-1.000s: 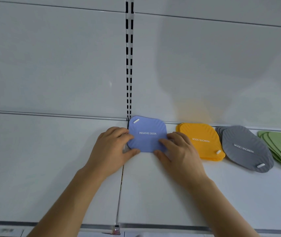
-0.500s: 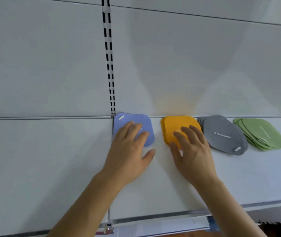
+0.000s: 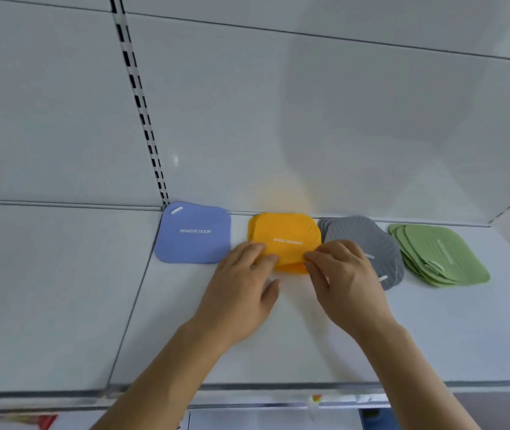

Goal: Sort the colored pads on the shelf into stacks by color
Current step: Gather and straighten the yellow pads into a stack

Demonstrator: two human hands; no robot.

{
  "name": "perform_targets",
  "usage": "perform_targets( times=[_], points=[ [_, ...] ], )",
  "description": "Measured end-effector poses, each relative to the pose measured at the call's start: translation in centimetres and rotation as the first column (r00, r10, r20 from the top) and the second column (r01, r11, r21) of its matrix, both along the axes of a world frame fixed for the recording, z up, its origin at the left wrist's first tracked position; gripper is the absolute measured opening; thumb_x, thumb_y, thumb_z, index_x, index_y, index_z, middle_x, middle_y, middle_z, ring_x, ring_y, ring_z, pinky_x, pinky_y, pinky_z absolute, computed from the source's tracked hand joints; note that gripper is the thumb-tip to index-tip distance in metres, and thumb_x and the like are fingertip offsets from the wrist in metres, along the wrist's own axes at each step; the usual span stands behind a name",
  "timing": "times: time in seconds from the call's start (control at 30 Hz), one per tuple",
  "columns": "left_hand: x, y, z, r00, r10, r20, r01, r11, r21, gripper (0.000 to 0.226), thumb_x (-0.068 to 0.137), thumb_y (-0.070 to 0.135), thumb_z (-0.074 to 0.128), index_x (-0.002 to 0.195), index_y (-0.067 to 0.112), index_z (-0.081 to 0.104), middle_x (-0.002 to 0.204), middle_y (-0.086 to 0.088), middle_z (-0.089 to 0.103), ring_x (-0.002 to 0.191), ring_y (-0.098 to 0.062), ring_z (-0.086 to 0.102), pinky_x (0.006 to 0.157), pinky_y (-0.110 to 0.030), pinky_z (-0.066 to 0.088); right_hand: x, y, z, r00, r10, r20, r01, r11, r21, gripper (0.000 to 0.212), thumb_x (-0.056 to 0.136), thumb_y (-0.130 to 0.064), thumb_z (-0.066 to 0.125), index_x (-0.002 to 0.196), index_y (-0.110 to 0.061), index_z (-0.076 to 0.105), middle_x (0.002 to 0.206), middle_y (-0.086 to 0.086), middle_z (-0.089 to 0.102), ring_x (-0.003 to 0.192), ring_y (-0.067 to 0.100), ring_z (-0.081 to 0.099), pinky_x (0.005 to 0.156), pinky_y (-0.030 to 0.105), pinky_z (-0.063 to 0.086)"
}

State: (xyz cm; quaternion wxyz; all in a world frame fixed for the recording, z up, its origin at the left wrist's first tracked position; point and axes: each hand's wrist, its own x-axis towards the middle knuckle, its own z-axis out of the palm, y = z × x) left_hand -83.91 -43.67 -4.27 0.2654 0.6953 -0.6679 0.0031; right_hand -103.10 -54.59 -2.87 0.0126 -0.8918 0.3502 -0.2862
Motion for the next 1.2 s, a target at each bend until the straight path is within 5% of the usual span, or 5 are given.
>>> perform_targets(
  times=[0.23,0.33,0.73,1.0,1.2],
  points=[
    [-2.8,1.3,3.6,0.870,0.307,-0.385,-0.375,0.920,-0.115,0.031,0.101,0.052,0.048,0.108,0.026,0.064,0.100,0.013,0.070,0.091,-0.009,0.065,0.075,-0.031,0.055,1.2,0.8,2.3,0.950,0.067,0.306,-0.070,0.998,-0.003,0.015,0.103,-0.019,0.062,0.101,-0.012,0.076,0.093,0.002,0.071,0.083,0.030,0.063,0.072,0.041,0.052],
    [-5.1,1.4,4.8,0.600,0.172,-0.781,-0.232,0.972,0.036,0.037,0.101,0.058,0.046,0.106,0.029,0.069,0.095,0.011,0.076,0.092,-0.007,0.072,0.084,-0.034,0.057,2.1,3.9,2.3,0.896,0.198,0.397,-0.268,0.954,0.130,0.015,0.103,-0.016,0.061,0.103,-0.014,0.075,0.099,-0.003,0.072,0.092,0.020,0.065,0.080,0.033,0.051],
    [2.5,4.0,5.9,0.477,0.330,-0.814,-0.324,0.928,0.186,0.018,0.105,0.011,0.056,0.101,0.022,0.069,0.067,-0.006,0.066,0.049,-0.022,0.065,0.043,-0.030,0.048,-0.5,-0.4,-0.8,0.980,0.167,0.104,-0.177,0.979,0.102,0.034,0.087,-0.009,0.069,0.121,-0.008,0.073,0.125,0.005,0.068,0.124,0.033,0.058,0.103,0.043,0.050],
    [5.9,5.3,5.2,0.640,0.405,-0.653,-0.238,0.913,0.332,0.043,0.091,0.022,0.079,0.119,0.049,0.064,0.108,0.019,0.073,0.099,-0.005,0.070,0.089,-0.035,0.058,0.4,-0.9,-1.7,0.992,0.105,0.074,-0.109,0.993,0.051,0.023,0.086,-0.004,0.077,0.109,-0.009,0.078,0.109,0.004,0.073,0.103,0.033,0.064,0.086,0.039,0.055],
    [3.6,5.1,4.4,0.267,0.291,-0.919,-0.355,0.916,0.187,0.038,0.081,0.032,0.076,0.119,0.035,0.074,0.115,0.008,0.078,0.112,-0.019,0.073,0.103,-0.053,0.056,0.8,-0.2,-1.7,0.986,0.059,0.156,-0.067,0.997,0.045,0.015,0.092,-0.008,0.075,0.106,-0.012,0.079,0.105,0.002,0.074,0.097,0.030,0.064,0.081,0.037,0.054]
  ],
)
